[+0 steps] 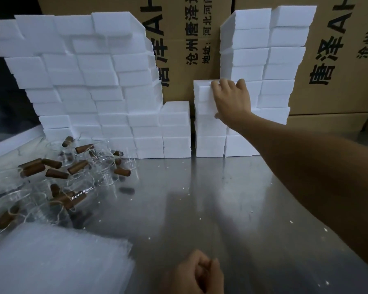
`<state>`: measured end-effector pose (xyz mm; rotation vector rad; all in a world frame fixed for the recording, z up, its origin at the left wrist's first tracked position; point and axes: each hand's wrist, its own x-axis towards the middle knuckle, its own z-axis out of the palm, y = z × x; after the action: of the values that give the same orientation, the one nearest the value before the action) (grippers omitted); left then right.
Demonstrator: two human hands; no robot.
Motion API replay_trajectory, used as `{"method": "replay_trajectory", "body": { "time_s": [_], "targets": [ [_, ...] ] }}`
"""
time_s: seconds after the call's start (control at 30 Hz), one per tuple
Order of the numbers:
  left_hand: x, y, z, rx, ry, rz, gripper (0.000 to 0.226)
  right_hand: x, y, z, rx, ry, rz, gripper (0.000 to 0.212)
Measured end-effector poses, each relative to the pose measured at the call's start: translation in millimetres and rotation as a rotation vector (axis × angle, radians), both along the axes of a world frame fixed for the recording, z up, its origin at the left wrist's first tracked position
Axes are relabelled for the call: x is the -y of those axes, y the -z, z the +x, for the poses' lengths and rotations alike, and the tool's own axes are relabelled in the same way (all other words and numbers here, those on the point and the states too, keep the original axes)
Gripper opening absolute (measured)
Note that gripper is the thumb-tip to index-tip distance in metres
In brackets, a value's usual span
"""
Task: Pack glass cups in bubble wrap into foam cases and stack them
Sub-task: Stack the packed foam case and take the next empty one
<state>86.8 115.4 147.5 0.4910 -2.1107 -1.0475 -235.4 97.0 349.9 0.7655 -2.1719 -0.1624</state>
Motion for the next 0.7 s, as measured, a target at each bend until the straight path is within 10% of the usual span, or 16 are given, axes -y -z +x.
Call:
{"method": "replay_trajectory", "body": {
  "time_s": [0.53, 0.7],
  "targets": [
    [2.7, -2.1, -6.6, -0.016, 0.06, -0.151, 0.032, 29.1, 7.3, 1.4, 0.261, 0.124, -0.077, 0.096],
    [1.3, 3.5, -8.4, 0.029, 0.018, -0.074, 0.028, 55.0, 62.7, 56.6, 0.398, -0.233, -0.584, 0.039]
  ]
}}
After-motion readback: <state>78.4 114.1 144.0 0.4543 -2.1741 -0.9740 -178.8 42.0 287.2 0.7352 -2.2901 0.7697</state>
